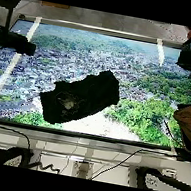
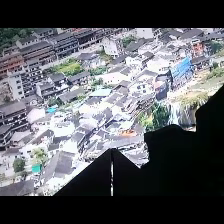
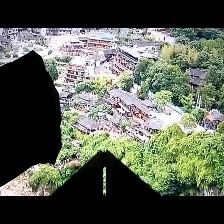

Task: Fold the clothes and pants, and hang the long-sleeved shirts on hangers.

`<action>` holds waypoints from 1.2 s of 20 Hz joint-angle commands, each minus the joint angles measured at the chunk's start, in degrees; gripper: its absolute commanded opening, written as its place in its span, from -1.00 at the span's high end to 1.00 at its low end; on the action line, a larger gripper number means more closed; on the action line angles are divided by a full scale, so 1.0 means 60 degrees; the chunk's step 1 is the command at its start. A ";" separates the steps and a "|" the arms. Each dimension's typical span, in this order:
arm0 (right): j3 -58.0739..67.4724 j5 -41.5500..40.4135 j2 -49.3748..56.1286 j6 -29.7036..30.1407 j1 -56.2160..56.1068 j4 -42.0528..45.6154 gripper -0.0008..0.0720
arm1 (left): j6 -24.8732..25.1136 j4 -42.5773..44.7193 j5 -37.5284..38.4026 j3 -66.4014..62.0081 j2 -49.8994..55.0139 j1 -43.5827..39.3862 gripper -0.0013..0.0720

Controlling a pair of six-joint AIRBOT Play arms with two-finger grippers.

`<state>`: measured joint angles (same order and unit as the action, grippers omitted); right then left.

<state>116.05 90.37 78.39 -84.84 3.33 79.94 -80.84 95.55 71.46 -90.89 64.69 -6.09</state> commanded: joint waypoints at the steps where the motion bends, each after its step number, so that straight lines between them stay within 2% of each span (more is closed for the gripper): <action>1: 0.0011 0.0000 0.0000 -0.0004 -0.0007 0.0000 0.91 | 0.0004 0.0004 -0.0004 0.0000 0.0004 0.0000 0.93; 14: 0.0011 -0.0040 0.0000 -0.0004 -0.0007 -0.0007 0.91 | 0.0004 0.0004 -0.0004 0.0000 0.0004 0.0000 0.93; 19: -0.0007 -0.1388 0.0004 -0.0007 -0.0007 -0.0033 0.91 | -0.0011 -0.0047 -0.0004 0.0000 0.0004 0.0000 0.93; 21: -0.0331 -0.1249 0.0011 0.0022 -0.0011 -0.0197 0.91 | -0.0036 -0.0484 0.0015 0.0004 0.0015 0.0000 0.93; 24: -0.1588 -0.0215 0.0015 0.0532 -0.0080 -0.1417 0.91 | -0.0036 -0.1322 0.0535 0.0051 0.0004 0.0000 0.92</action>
<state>111.61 85.23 78.50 -83.96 3.25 77.14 -81.01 91.77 72.23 -90.83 64.73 -6.09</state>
